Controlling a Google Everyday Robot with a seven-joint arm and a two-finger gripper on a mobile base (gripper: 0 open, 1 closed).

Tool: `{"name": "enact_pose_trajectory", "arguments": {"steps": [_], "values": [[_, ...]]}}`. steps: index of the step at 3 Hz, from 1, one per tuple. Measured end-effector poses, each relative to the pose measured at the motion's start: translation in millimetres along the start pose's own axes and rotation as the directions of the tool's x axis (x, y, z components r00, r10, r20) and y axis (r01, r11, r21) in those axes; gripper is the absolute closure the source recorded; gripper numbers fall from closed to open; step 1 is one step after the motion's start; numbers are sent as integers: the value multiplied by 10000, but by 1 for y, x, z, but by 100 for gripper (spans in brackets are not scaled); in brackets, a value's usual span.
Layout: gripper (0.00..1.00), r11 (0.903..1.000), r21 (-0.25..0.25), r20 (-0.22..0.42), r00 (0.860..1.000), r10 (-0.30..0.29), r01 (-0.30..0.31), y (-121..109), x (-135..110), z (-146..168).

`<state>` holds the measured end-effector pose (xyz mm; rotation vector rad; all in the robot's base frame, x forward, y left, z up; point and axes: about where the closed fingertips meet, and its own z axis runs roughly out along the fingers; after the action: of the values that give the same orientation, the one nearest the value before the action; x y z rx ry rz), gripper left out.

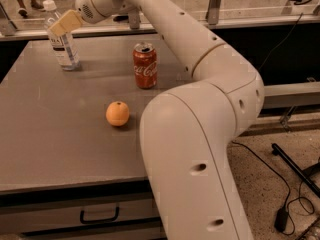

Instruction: Pick blue plastic bottle

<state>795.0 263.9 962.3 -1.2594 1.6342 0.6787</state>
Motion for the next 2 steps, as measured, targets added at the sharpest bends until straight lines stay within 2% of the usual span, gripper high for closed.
{"name": "enact_pose_trajectory", "arguments": {"steps": [1, 2], "values": [[0, 9998, 113, -322, 9993, -189, 192, 15, 6, 14], [0, 9998, 62, -324, 9992, -213, 215, 21, 7, 19]]}}
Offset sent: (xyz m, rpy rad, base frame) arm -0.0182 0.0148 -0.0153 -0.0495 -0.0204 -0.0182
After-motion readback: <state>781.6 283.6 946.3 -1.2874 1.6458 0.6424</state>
